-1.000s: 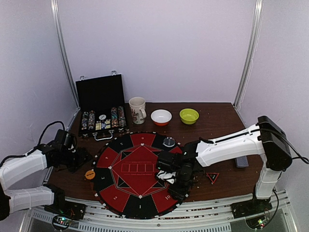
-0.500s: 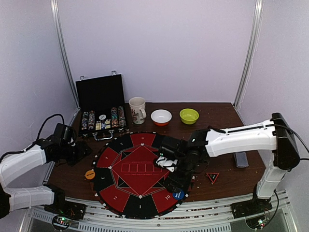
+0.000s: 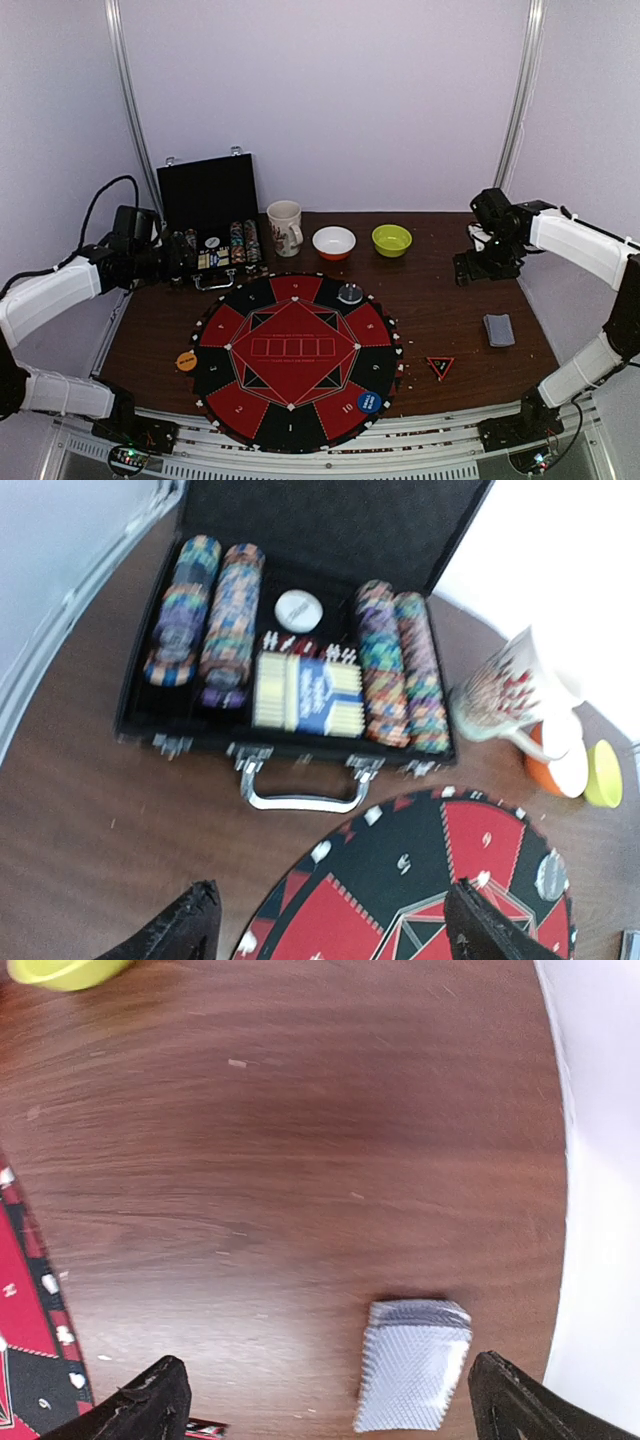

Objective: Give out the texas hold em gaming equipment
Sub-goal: Pick up the pile of poker chips from the chip case.

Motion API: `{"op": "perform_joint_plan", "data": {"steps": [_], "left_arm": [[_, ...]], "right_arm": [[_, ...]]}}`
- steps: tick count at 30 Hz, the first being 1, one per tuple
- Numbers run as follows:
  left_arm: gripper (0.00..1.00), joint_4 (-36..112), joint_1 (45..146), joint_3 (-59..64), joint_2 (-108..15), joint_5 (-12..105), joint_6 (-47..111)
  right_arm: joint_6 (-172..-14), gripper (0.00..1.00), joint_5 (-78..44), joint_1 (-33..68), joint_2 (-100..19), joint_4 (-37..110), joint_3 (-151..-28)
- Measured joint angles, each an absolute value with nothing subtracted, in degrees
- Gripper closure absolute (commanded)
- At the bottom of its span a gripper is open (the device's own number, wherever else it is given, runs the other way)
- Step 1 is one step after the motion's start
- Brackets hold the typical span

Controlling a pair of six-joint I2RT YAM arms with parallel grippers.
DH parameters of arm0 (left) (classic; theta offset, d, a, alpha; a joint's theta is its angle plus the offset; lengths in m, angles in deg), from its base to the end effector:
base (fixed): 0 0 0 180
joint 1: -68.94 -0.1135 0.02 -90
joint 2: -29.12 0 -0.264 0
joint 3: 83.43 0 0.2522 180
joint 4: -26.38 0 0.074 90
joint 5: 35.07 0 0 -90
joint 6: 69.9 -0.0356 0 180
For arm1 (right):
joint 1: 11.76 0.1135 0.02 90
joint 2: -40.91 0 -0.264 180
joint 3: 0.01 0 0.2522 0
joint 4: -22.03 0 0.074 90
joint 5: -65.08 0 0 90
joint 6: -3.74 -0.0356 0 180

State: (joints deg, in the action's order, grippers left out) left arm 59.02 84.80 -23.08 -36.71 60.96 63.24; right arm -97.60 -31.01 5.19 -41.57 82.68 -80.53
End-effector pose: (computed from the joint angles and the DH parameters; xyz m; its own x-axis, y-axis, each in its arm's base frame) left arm 0.2406 -0.0645 0.2627 -0.5648 -0.5465 -0.6184 -0.2657 0.8299 -0.4906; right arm 0.2764 0.0803 0.2695 -0.8806 -0.0640 -0.4696 -0.0715 0.9974 -0.0019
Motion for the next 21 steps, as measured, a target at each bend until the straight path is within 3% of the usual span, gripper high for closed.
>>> {"op": "perform_joint_plan", "data": {"steps": [6,13,21], "left_arm": [[0.19,52.1,84.8,-17.3,-43.2,61.0,57.8],[0.14,45.2,84.8,-11.8,-51.0,60.1,51.8],[0.08,36.4,84.8,-14.9,-53.6,57.0,41.5]], "right_arm": [[-98.2,0.0,-30.3,-5.9,-40.6,84.4,-79.7],[-97.7,0.0,-32.2,-6.8,-39.4,87.5,-81.5],[-92.9,0.0,-33.9,-6.9,-39.3,87.4,-81.7]]}}
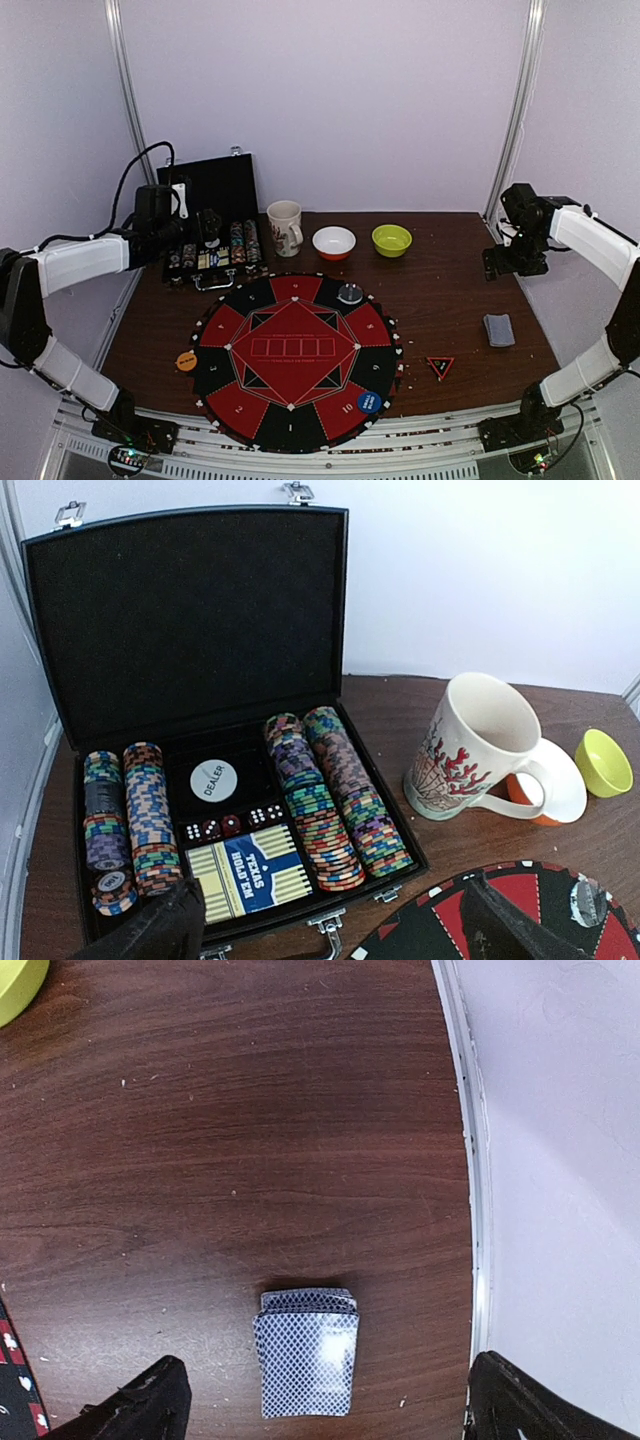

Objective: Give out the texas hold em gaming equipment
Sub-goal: Pick up the pile of poker chips from the chip case.

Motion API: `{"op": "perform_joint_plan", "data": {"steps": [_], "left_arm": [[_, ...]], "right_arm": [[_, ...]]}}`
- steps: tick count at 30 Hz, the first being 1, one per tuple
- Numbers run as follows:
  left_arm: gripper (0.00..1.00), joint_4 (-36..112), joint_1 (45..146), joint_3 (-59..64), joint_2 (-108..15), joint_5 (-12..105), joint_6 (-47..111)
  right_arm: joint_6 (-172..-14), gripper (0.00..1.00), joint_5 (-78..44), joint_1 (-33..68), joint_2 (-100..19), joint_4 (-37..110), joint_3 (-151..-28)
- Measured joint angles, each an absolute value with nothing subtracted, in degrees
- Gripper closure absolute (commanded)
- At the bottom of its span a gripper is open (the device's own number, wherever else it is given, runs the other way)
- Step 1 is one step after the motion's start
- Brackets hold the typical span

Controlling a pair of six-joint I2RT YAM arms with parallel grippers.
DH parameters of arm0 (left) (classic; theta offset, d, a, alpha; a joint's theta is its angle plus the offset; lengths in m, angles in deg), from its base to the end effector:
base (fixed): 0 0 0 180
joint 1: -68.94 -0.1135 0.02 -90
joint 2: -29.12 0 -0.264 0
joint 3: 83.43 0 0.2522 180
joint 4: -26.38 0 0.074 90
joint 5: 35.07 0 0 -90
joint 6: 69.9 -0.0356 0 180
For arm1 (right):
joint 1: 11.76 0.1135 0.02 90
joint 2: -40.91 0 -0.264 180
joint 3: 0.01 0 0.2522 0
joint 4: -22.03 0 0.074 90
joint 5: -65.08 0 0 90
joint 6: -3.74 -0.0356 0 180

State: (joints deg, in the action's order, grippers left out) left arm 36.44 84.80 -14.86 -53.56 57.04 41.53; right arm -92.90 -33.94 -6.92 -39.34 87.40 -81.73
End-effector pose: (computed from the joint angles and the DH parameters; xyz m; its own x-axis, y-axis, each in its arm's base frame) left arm 0.3187 -0.0892 0.2690 -0.4546 -0.2504 -0.8548 0.0802 0.9442 -0.3193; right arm 0.2749 0.0177 0.2821 -0.8905 0.0392 -0.4533 0.0890 0.9921 -0.0890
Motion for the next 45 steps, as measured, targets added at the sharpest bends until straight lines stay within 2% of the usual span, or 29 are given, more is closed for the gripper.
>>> {"op": "perform_joint_plan", "data": {"steps": [5,12,19,25,28,31,32,37,45], "left_arm": [[0.08,36.6,84.8,-14.7,-53.5,56.0,36.4],[0.09,47.1,84.8,-4.8,-56.8,57.7,33.8],[0.1,61.5,84.2,3.1,-60.7,58.2,28.9],[0.08,71.7,81.4,8.9,-65.9,58.7,9.9],[0.15,73.4,79.0,8.4,-66.5,56.8,-2.7],[0.37,73.3,74.0,8.5,-66.5,50.9,-13.1],[0.41,73.3,72.1,8.5,-66.6,49.0,-16.2],[0.41,73.8,67.8,11.2,-71.0,44.9,-27.4],[0.45,80.2,62.4,14.8,-81.1,42.0,-35.1]], "right_arm": [[-92.0,0.0,-34.9,-6.9,-39.4,88.0,-82.1],[-92.5,0.0,-33.2,-6.9,-39.8,88.1,-88.4],[-92.8,0.0,-25.6,-6.3,-40.7,85.7,-91.7],[-91.7,0.0,-19.8,-4.4,-47.3,82.2,-103.9],[-90.9,0.0,-16.8,-3.4,-50.4,80.8,-108.1],[-90.1,0.0,-14.6,-2.7,-53.6,80.1,-111.7],[-89.6,0.0,-14.0,-2.5,-54.8,80.1,-112.9],[-88.6,0.0,-12.6,-1.8,-59.1,79.9,-115.7],[-88.0,0.0,-12.6,-0.2,-62.6,81.0,-116.7]]}}
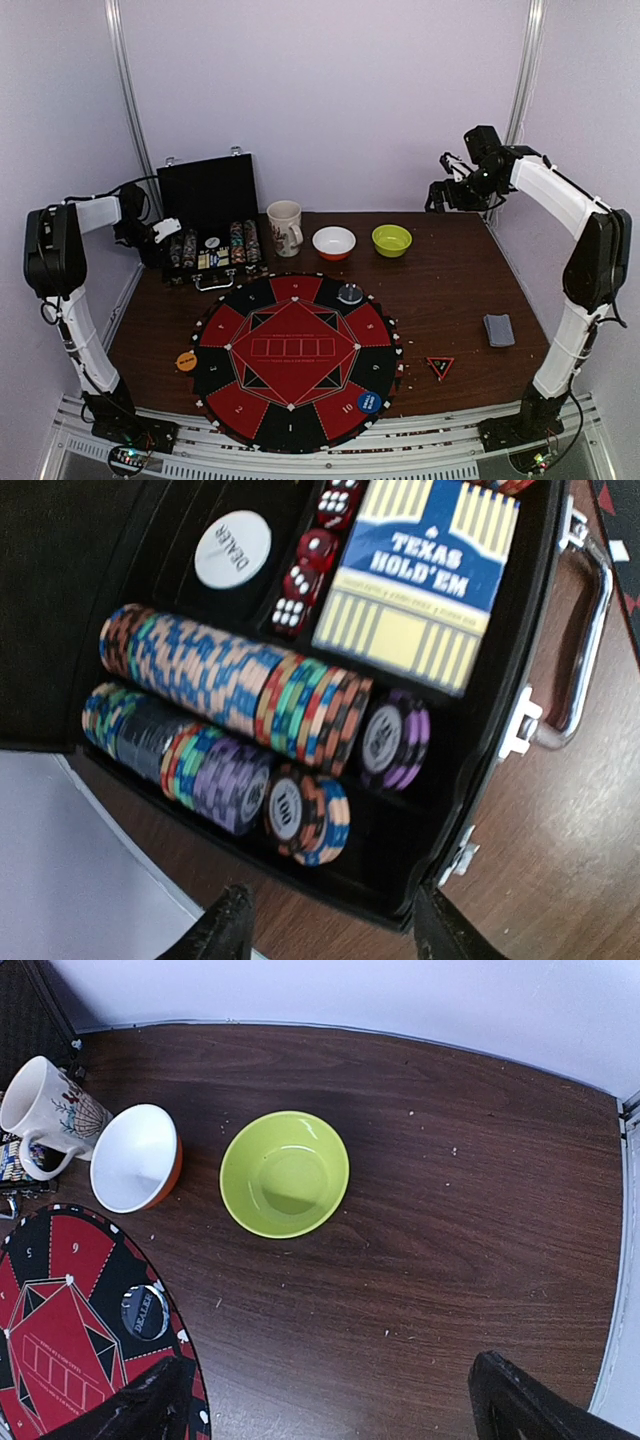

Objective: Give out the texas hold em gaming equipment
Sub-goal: Pick up the pile of poker chips from the chip case.

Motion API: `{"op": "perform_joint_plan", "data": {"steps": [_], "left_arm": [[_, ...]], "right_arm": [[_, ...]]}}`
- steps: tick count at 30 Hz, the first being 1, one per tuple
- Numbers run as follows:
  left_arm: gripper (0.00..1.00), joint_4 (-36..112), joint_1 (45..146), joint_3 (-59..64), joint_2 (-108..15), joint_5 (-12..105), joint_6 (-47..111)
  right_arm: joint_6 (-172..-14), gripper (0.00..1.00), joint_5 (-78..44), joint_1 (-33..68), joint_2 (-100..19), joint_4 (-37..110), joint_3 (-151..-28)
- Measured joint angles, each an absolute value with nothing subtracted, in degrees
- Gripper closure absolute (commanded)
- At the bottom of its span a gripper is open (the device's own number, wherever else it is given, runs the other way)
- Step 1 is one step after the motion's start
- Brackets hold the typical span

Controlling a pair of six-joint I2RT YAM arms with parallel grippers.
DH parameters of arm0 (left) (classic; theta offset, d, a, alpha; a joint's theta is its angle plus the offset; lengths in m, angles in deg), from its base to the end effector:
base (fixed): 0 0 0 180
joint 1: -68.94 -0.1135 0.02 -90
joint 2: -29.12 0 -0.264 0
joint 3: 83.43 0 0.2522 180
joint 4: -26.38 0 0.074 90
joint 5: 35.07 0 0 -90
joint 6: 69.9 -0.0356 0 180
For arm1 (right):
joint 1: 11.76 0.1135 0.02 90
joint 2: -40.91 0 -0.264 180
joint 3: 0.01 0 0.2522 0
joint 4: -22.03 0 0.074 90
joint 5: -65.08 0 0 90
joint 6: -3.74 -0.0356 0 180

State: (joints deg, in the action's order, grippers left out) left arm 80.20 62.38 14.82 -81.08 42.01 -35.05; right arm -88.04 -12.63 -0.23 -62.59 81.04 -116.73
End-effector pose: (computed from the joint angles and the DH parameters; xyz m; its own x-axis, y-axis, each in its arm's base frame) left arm 0.4008 0.0381 0.2099 -0.5342 0.7437 -0.4018 0.7319 0.6448 0.2203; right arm 0.3934 0.0880 0.3499 -0.7126 -0.1144 -0.6922 -0.3188 0.9317 0.1742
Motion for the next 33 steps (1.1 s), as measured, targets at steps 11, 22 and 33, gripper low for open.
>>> {"op": "perform_joint_plan", "data": {"steps": [11,22,33], "left_arm": [[0.51,82.4,61.3,19.1,-84.7,41.0,-39.4],[0.52,84.4,61.3,21.7,-88.3,42.3,-40.9],[0.55,84.1,61.7,21.7,-90.8,43.8,-40.9]], "right_arm": [[-88.1,0.01,-13.4,0.8,-65.3,83.1,-120.0],[-88.1,0.01,-14.1,1.4,-66.0,84.2,-121.1],[-88.1,0.01,-14.2,1.7,-67.3,84.7,-121.1]]}}
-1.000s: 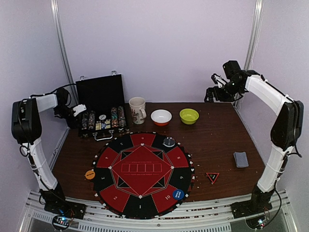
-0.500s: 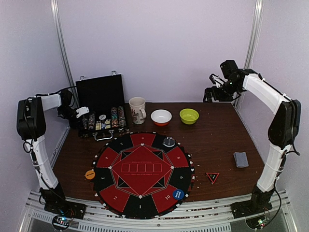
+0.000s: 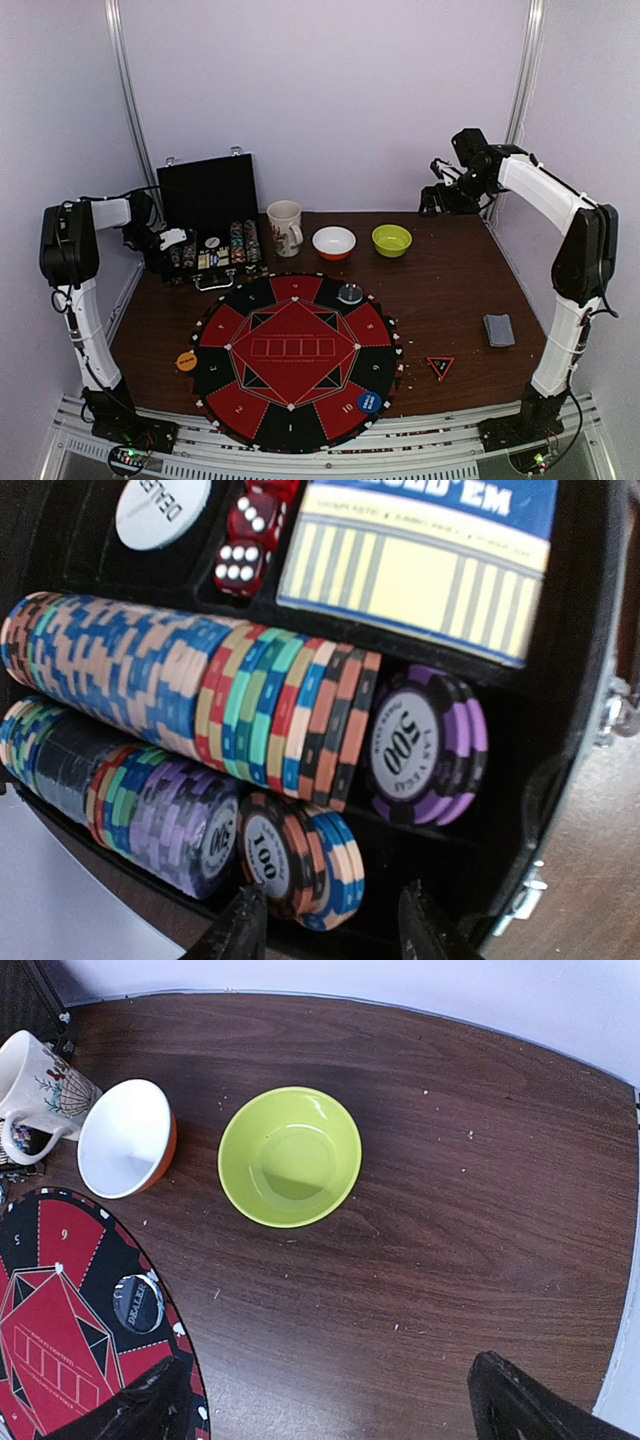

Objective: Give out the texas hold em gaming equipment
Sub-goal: Pick up the pile of poker chips from the chip case.

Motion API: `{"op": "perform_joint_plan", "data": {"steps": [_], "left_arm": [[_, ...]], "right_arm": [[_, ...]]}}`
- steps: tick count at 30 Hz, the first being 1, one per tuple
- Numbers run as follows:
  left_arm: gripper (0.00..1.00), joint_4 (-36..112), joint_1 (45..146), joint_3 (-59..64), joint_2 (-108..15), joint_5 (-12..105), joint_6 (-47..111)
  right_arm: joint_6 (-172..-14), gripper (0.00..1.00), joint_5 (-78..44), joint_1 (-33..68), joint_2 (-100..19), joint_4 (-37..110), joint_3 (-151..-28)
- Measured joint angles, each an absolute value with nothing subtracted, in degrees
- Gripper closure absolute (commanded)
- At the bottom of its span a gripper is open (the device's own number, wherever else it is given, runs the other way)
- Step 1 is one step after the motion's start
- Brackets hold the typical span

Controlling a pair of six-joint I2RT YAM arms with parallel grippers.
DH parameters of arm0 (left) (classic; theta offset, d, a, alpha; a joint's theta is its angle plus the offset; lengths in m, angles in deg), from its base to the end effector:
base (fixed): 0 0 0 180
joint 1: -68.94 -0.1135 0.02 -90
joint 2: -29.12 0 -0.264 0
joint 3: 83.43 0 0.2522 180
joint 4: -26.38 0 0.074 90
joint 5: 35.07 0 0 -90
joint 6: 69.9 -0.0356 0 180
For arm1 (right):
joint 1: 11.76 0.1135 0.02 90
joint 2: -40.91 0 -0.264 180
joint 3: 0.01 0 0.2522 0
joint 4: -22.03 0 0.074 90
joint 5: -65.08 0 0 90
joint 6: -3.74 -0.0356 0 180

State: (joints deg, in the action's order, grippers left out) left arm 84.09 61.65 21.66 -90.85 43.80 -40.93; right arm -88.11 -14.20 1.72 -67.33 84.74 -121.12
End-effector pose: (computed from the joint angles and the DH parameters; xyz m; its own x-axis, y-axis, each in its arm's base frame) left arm 0.4256 0.0475 0.1735 -0.5172 0.7992 -0.3061 0.7955 0.5809 0.1726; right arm 0.4057 0.1041 0.3371 -0.7540 -0.1481 -0.6400 -0.3215 0.9328 0.1629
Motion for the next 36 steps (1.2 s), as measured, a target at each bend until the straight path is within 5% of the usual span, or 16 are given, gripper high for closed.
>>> {"op": "perform_joint_plan", "data": {"steps": [9,14,27,36], "left_arm": [[0.72,80.4,62.6,21.6,-91.8,47.5,-40.4],[1.0,80.0,62.8,21.6,-91.8,47.0,-40.0],[1.0,80.3,63.2,21.8,-88.3,46.9,-32.4],[1.0,77.2,67.4,23.8,-68.7,37.7,-15.9]], "right_arm": [[-88.2,0.01,-14.2,2.2,-67.4,85.1,-121.1],[-88.2,0.01,-14.2,2.4,-67.5,85.2,-121.4],[-88.2,0.01,-15.1,2.9,-67.7,85.9,-122.8],[-87.0,0.01,-16.9,6.9,-67.4,86.4,-125.5]]}}
